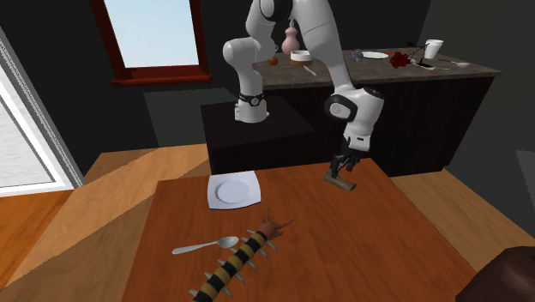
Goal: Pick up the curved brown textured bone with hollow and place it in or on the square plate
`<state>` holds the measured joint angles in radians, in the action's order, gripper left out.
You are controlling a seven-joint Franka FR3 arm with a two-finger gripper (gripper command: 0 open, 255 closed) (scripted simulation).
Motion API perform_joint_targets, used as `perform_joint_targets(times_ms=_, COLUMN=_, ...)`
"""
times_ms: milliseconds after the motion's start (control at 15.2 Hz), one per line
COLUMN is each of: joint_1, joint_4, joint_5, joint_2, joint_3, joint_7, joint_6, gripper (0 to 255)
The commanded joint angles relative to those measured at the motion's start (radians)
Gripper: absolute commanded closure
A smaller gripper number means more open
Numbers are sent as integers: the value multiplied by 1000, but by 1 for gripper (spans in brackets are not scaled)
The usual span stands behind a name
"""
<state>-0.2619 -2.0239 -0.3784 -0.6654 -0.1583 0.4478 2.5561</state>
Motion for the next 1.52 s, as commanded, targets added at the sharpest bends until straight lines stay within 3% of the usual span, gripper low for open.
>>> perform_joint_targets(times_ms=0, joint_1=-23, joint_4=-8, joint_5=-59, joint_2=-13, joint_3=15, joint_7=-23, joint_6=48, gripper=0)
perform_joint_targets(times_ms=396, joint_1=-34, joint_4=17, joint_5=-80, joint_2=-81, joint_3=39, joint_7=-8, joint_6=93, gripper=0)
perform_joint_targets(times_ms=858, joint_1=-34, joint_4=17, joint_5=-80, joint_2=-81, joint_3=39, joint_7=-8, joint_6=93, gripper=0)
perform_joint_targets(times_ms=924, joint_1=-34, joint_4=17, joint_5=-80, joint_2=-81, joint_3=39, joint_7=-8, joint_6=93, gripper=255)
perform_joint_targets(times_ms=1452, joint_1=-34, joint_4=17, joint_5=-80, joint_2=-81, joint_3=39, joint_7=-8, joint_6=93, gripper=255)
